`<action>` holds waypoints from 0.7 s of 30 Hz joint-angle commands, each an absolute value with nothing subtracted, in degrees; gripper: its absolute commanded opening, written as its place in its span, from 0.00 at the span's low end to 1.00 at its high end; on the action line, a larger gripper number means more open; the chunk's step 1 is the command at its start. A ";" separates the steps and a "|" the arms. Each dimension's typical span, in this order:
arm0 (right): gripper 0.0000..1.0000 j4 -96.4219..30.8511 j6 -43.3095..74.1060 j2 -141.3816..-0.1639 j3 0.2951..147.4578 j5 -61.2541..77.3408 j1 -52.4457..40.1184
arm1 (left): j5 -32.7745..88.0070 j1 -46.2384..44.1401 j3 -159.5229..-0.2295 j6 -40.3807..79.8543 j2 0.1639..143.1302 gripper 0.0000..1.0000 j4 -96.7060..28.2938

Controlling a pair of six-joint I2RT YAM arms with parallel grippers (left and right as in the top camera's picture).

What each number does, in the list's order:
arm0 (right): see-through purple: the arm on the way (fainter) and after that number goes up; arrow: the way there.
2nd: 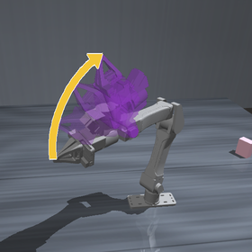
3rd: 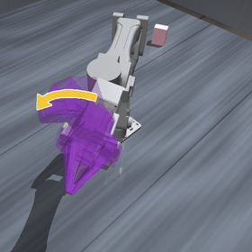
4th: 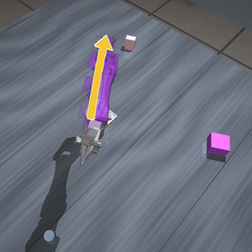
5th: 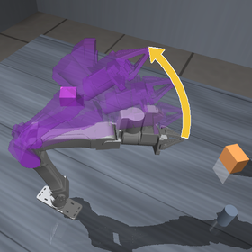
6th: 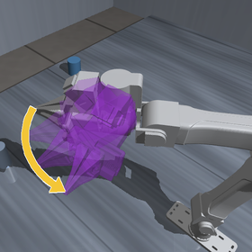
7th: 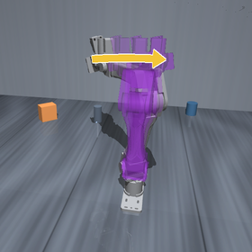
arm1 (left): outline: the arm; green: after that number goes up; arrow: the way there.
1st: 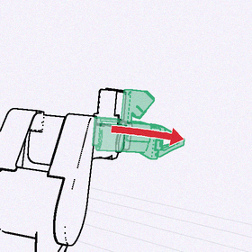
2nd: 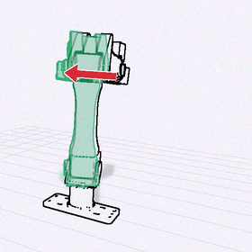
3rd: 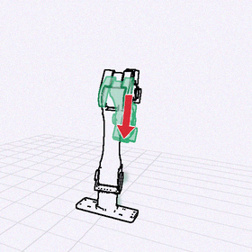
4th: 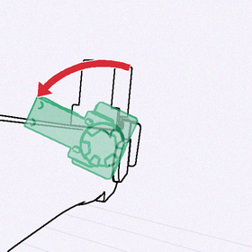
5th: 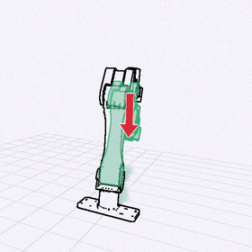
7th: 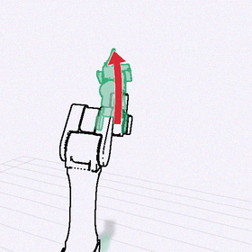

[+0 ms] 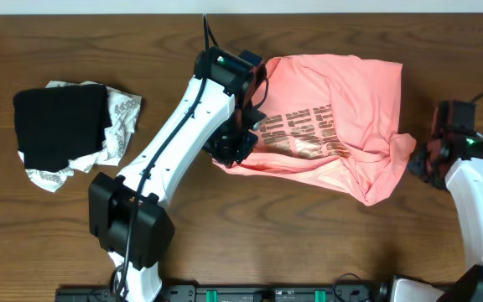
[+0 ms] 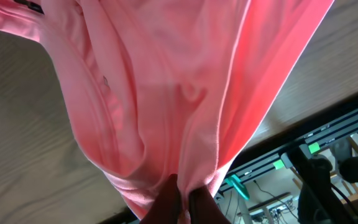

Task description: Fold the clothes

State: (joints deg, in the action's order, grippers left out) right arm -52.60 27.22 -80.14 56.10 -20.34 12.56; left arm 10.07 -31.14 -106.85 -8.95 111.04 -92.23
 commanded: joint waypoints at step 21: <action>0.59 -23.49 10.39 -93.65 54.48 4.38 11.03 | 12.93 -30.81 -107.09 -6.31 111.48 0.32 -88.71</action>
